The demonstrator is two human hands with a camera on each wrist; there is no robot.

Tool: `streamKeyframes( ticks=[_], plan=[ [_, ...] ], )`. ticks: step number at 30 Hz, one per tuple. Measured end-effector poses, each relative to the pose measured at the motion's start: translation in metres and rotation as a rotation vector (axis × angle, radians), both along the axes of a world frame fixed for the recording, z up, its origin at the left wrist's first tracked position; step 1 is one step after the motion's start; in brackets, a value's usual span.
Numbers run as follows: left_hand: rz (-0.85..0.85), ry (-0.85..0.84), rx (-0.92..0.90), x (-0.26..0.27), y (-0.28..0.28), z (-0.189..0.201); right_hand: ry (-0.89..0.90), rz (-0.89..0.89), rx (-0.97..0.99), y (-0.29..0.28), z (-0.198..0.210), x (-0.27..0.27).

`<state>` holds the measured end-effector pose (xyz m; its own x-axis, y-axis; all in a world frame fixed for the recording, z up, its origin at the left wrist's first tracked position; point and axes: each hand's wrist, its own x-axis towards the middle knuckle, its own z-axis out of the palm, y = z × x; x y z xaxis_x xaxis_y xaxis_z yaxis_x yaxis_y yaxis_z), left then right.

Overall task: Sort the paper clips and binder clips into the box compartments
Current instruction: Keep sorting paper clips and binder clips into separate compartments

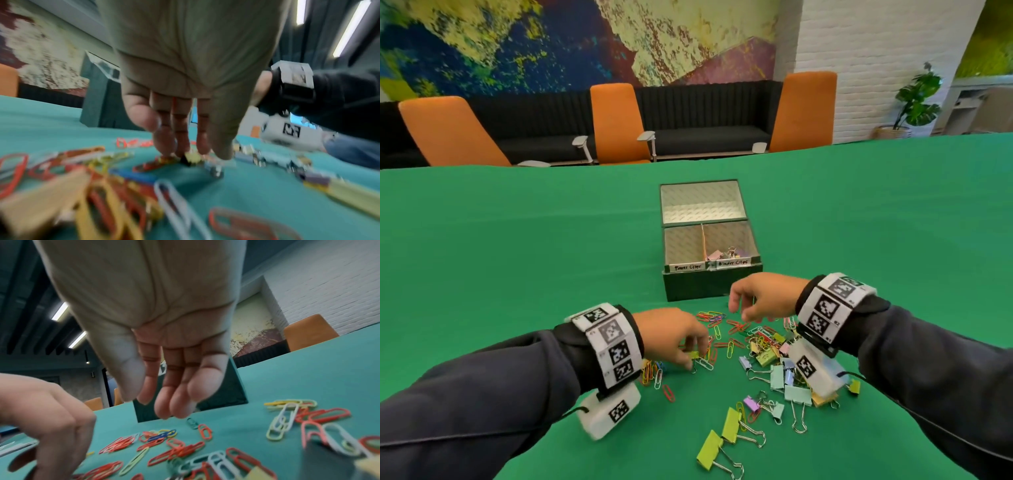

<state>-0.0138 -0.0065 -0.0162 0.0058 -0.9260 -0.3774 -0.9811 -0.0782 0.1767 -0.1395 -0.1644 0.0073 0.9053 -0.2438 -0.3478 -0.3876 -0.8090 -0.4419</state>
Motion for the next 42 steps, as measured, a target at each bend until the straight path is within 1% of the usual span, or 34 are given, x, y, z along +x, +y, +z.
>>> streamKeyframes(
  ticks=[2, 7, 10, 14, 17, 18, 19, 20, 21, 24, 25, 26, 27, 29, 31, 32, 35, 38, 42],
  plan=[
    [-0.002, -0.049, 0.026, -0.005, -0.002, -0.009, 0.005, 0.002, -0.024, 0.006, -0.001, 0.0],
    [0.026, -0.051, 0.025, -0.01, -0.008, -0.011, -0.014, 0.046, -0.143, 0.016, -0.001, -0.002],
    [0.025, -0.093, -0.024, -0.009, -0.005, -0.012, -0.009, 0.087, -0.196, 0.016, -0.001, -0.008],
    [0.054, -0.151, -0.093, -0.004, 0.002, -0.016, 0.017, 0.099, -0.228, 0.015, 0.0, -0.018],
    [0.098, -0.115, -0.154, 0.001, 0.005, -0.013, 0.022, 0.149, -0.232, 0.017, 0.001, -0.027],
    [0.127, -0.066, -0.177, 0.005, 0.006, -0.011, 0.018, 0.182, -0.22, 0.02, 0.002, -0.031],
    [0.172, 0.022, -0.202, 0.008, 0.007, -0.009, 0.015, 0.224, -0.199, 0.025, 0.002, -0.033],
    [0.245, 0.166, -0.226, 0.012, 0.008, -0.008, 0.014, 0.273, -0.169, 0.033, 0.002, -0.036],
    [0.344, 0.373, -0.241, 0.014, 0.011, -0.006, 0.019, 0.327, -0.136, 0.041, 0.002, -0.038],
    [0.681, 1.171, -0.299, 0.017, 0.022, -0.006, 0.044, 0.49, -0.1, 0.07, -0.003, -0.041],
    [0.767, 1.371, -0.323, 0.018, 0.026, -0.007, 0.058, 0.542, -0.12, 0.078, -0.005, -0.041],
    [0.833, 1.519, -0.335, 0.018, 0.03, -0.009, 0.072, 0.595, -0.157, 0.085, -0.009, -0.041],
    [0.867, 1.633, -0.332, 0.018, 0.035, -0.012, 0.086, 0.645, -0.207, 0.091, -0.012, -0.04],
    [0.865, 1.808, -0.316, 0.018, 0.043, -0.021, 0.11, 0.695, -0.33, 0.101, -0.02, -0.038],
    [0.867, 1.903, -0.278, 0.014, 0.049, -0.029, 0.127, 0.671, -0.403, 0.104, -0.026, -0.034],
    [0.889, 1.9, -0.266, 0.011, 0.049, -0.032, 0.135, 0.652, -0.42, 0.103, -0.028, -0.031],
    [0.968, 1.782, -0.228, 0.003, 0.046, -0.034, 0.132, 0.566, -0.427, 0.092, -0.028, -0.023],
    [0.939, 1.723, -0.178, 0.004, 0.042, -0.029, 0.08, 0.427, -0.387, 0.075, -0.025, -0.016],
    [0.878, 1.687, -0.178, 0.006, 0.037, -0.017, 0.081, 0.368, -0.359, 0.061, -0.024, -0.016]
  ],
)
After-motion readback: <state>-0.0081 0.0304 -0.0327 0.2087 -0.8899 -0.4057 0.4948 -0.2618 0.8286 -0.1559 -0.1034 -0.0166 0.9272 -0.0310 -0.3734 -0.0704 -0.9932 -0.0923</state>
